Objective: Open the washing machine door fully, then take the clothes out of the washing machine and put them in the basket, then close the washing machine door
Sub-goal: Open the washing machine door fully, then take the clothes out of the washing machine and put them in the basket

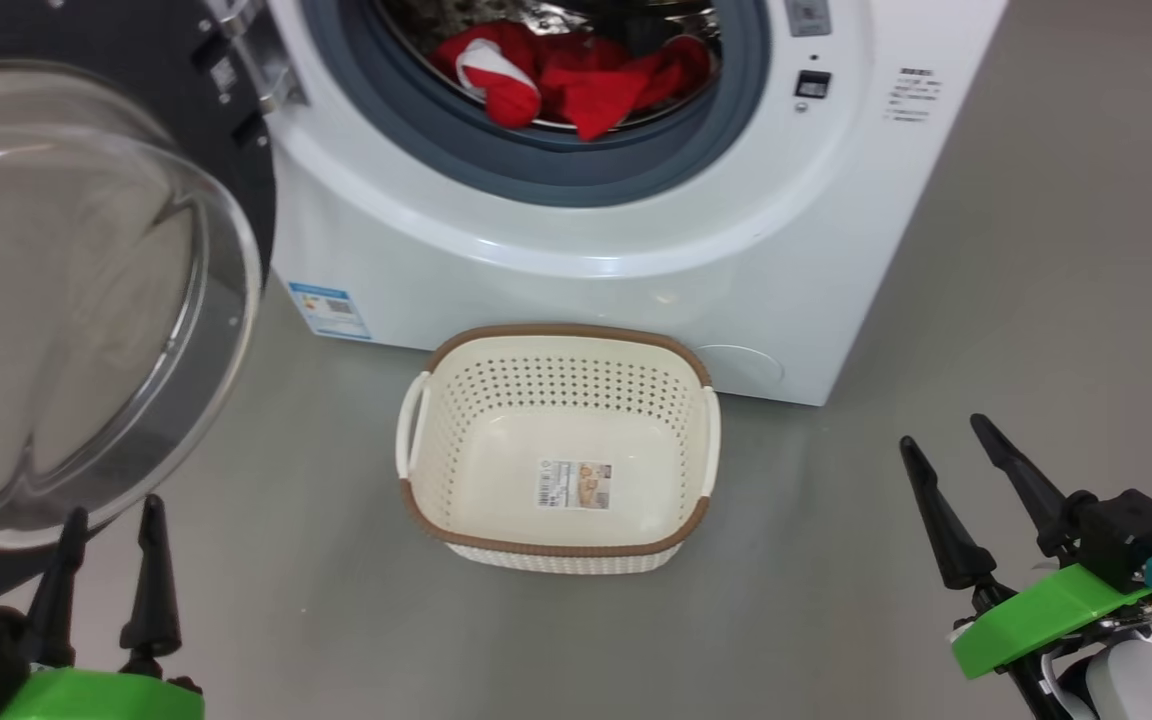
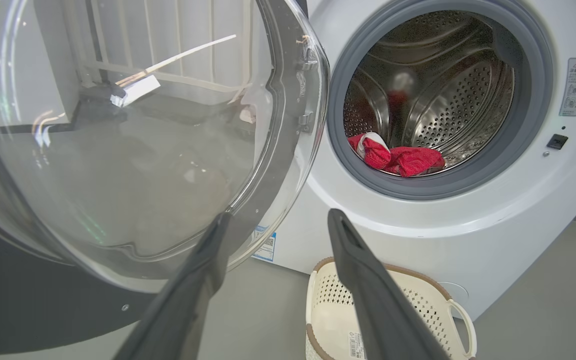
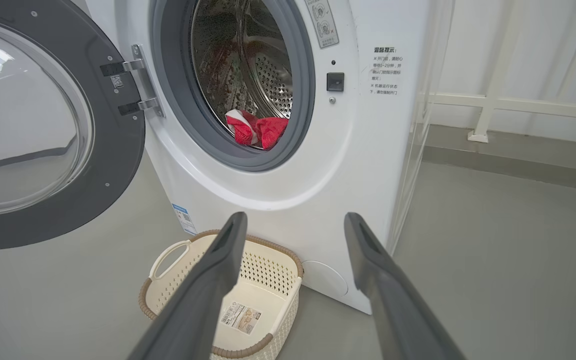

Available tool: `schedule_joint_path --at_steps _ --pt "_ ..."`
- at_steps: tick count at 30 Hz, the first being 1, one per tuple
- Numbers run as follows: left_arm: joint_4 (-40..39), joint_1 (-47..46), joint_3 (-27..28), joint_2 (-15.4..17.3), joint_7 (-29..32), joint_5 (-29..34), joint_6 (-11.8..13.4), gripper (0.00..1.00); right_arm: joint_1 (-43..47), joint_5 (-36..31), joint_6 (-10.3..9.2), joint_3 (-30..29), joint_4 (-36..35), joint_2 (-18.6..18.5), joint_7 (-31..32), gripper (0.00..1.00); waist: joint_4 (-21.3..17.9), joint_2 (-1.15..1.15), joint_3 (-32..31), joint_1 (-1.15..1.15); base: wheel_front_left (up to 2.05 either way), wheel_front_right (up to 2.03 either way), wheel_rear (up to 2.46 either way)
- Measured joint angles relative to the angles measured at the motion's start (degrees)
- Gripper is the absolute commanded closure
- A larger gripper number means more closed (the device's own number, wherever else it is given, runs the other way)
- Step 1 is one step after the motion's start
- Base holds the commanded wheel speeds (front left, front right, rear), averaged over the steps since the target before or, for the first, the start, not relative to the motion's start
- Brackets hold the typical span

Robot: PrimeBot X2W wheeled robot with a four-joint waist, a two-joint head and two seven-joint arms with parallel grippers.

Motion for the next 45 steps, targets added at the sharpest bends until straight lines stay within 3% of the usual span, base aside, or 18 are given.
schedule_joint_path --at_steps 8,22,45 --pt "-1.45 1.52 -3.77 1.42 0.00 -0.48 0.00 0.00 1.27 -0.03 0.00 -1.62 -0.59 0.23 0.00 0.00 -4.14 0.00 0.23 0.00 0.00 0.00 0.00" --pt "-3.81 2.33 -5.68 1.74 0.00 -1.05 0.00 0.00 2.90 -0.10 0.00 -4.14 -1.79 0.68 0.00 0.00 -9.50 0.00 0.28 0.00 0.00 0.00 0.00" --pt "-3.85 3.31 -8.42 2.99 0.00 -3.07 0.00 0.00 4.56 -0.11 0.00 -4.72 -2.20 1.18 0.00 0.00 -10.39 0.00 -0.78 0.00 0.00 0.00 0.00"
